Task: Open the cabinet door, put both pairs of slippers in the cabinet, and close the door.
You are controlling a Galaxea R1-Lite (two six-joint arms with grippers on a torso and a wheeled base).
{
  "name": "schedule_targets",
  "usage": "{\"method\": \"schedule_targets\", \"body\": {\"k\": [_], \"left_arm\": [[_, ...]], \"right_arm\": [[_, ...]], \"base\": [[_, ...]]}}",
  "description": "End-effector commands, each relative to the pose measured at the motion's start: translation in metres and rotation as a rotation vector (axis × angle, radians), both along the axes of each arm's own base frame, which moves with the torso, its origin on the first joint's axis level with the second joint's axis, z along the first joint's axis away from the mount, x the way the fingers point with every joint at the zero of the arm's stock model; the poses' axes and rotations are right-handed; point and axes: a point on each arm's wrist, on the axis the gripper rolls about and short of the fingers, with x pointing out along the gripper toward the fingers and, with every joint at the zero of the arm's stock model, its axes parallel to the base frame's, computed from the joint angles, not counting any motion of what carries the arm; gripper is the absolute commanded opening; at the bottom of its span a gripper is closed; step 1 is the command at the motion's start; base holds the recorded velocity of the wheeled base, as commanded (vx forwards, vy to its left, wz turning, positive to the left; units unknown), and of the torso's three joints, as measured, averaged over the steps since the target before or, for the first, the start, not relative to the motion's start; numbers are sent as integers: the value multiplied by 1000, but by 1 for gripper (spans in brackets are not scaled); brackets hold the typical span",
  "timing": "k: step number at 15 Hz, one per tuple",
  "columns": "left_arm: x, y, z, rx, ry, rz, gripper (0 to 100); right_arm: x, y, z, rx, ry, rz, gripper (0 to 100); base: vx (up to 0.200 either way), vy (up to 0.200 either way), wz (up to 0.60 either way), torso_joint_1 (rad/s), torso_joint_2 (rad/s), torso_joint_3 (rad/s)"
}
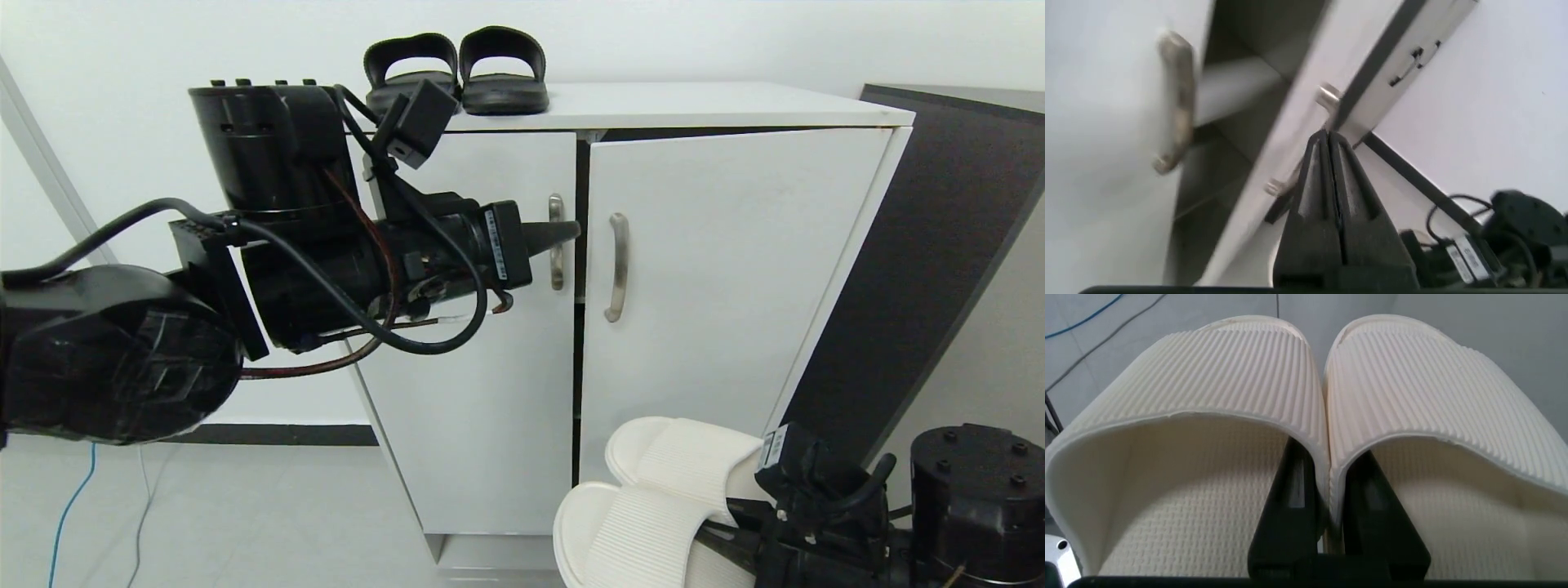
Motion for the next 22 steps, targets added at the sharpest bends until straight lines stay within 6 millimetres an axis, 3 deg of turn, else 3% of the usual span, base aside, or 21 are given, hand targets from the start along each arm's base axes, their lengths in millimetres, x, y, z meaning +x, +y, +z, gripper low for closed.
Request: {"method": "schedule_targets", "body": {"k": [1, 6, 8, 12, 17, 22], "left_arm": [[19, -1, -5, 4, 12, 28, 0], [51, -17, -8, -6, -4, 39, 0], [56, -22, -9, -7, -5, 33, 0], [44, -25, -5, -21, 5, 17, 0], [11, -30, 2, -28, -13, -49, 0], [10, -30, -7, -33, -18, -52, 0]], "right_arm": [[-1, 0, 0, 1, -1, 4, 0], [-2, 1, 0, 0, -1, 7, 0], [-2, 1, 0, -1, -2, 8, 0], [-4, 2, 0, -2, -1, 14, 0], [-8, 2, -1, -6, 3, 29, 0], [-9, 2, -1, -6, 1, 33, 0]], "base": [[0, 0, 0, 0, 0, 0], [0, 0, 0, 0, 0, 0], [0, 0, 0, 0, 0, 0], [-150, 0, 0, 5, 3, 2], [-200, 0, 0, 0, 2, 2], [-120, 0, 0, 1, 2, 2]]}}
